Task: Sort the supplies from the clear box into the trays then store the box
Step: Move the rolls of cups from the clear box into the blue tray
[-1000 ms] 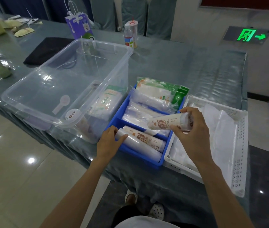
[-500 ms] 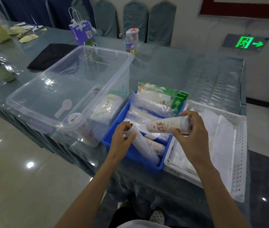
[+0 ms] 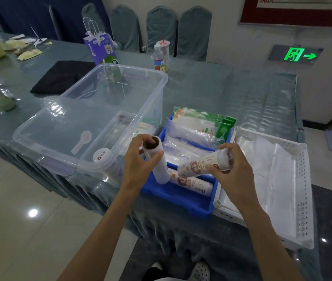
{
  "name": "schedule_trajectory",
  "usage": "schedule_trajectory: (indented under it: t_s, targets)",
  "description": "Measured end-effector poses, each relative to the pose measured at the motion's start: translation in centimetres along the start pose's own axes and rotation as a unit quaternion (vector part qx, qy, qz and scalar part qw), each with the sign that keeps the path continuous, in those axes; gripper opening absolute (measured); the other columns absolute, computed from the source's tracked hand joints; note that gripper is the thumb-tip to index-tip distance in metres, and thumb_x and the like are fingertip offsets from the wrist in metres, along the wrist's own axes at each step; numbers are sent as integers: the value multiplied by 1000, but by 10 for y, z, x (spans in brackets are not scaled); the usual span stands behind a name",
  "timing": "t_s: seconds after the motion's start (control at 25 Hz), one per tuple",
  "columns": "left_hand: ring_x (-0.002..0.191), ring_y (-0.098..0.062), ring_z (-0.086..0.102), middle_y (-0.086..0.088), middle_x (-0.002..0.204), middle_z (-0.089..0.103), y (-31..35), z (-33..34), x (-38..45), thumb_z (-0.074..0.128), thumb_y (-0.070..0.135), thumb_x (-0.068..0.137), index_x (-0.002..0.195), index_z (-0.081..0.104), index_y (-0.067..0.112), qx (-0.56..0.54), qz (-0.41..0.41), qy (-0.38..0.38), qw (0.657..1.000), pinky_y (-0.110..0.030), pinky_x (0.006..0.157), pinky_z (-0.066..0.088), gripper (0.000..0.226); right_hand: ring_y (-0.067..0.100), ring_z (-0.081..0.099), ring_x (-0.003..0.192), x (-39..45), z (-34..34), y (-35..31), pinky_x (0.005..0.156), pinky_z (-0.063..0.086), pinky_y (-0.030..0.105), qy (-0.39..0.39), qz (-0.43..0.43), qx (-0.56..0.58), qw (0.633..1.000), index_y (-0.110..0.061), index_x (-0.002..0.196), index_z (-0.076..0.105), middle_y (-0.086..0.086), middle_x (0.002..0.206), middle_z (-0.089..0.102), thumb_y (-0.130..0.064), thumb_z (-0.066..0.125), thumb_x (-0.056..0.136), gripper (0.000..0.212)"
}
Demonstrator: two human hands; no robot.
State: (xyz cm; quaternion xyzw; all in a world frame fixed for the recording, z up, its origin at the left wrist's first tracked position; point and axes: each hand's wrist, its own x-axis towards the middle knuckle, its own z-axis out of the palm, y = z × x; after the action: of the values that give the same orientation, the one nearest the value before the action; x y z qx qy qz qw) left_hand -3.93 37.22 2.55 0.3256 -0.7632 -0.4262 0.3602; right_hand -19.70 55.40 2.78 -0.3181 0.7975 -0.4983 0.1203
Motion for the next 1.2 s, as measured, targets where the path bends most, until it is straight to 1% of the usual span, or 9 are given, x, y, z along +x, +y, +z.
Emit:
schedule_trajectory:
  t_s: [0.08,0.2,0.48,0.6,0.8,0.92,1.04,1.12,1.2]
  targets:
    - [103,9,52,18,108,53,0,-4,3,77,17,76,108,51,24,18,15,0,1000,-2,84,40,42,15,56,110,-3,9,1,93,54,37,-8,18,-7,1000,-28,117,44,-9,119,53,-24,79,75,55]
    - [106,-3,53,11,113,54,-1,-8,4,77,18,76,107,51,26,33,35,2,999,-17,91,44,41,13,55,107,-8,20,6,95,52,37,-20,37,-3,999,-30,115,44,-12,116,52,-26,78,75,53]
    - [107,-12,54,9,113,55,5,-20,10,74,24,77,104,53,26,31,90,12,995,-36,93,51,35,17,57,110,-16,53,24,93,54,43,-32,91,12,995,-27,121,43,-4,121,54,-36,78,74,60]
    - [107,-9,53,11,114,53,7,-24,11,74,26,76,104,51,28,37,96,16,995,-33,93,51,36,16,56,111,-18,67,24,93,54,40,-43,95,14,994,-24,121,43,-2,121,54,-34,78,75,59]
    - [106,-6,53,12,114,52,3,-27,11,73,28,76,104,51,27,47,94,18,994,-31,93,50,36,16,58,111,-25,80,30,86,58,37,-93,109,31,989,-29,111,43,-5,118,54,-28,77,77,48]
    - [106,-7,53,11,114,53,2,-26,10,74,26,77,104,52,26,44,94,10,995,-32,93,51,36,11,58,104,-22,71,32,74,56,18,-116,109,10,987,-26,106,45,-8,111,55,-24,76,79,40]
    - [107,-9,54,16,113,52,3,-23,9,75,23,77,105,52,26,39,91,0,995,-29,92,51,37,5,55,94,-19,58,36,68,46,9,-180,106,-109,972,-28,107,50,-11,109,55,-34,76,77,40]
    - [107,-8,54,23,111,49,3,-20,8,75,23,78,106,51,27,36,91,-11,995,-26,92,49,37,7,56,95,-20,57,39,74,47,15,-210,113,-186,953,-30,112,52,-8,115,59,-42,74,77,43]
    - [107,-7,53,23,110,49,3,-18,8,75,23,78,107,51,25,35,89,-18,995,-24,92,49,37,12,59,105,-23,61,42,88,50,26,-221,115,-212,945,-30,118,52,-6,123,59,-43,71,80,45]
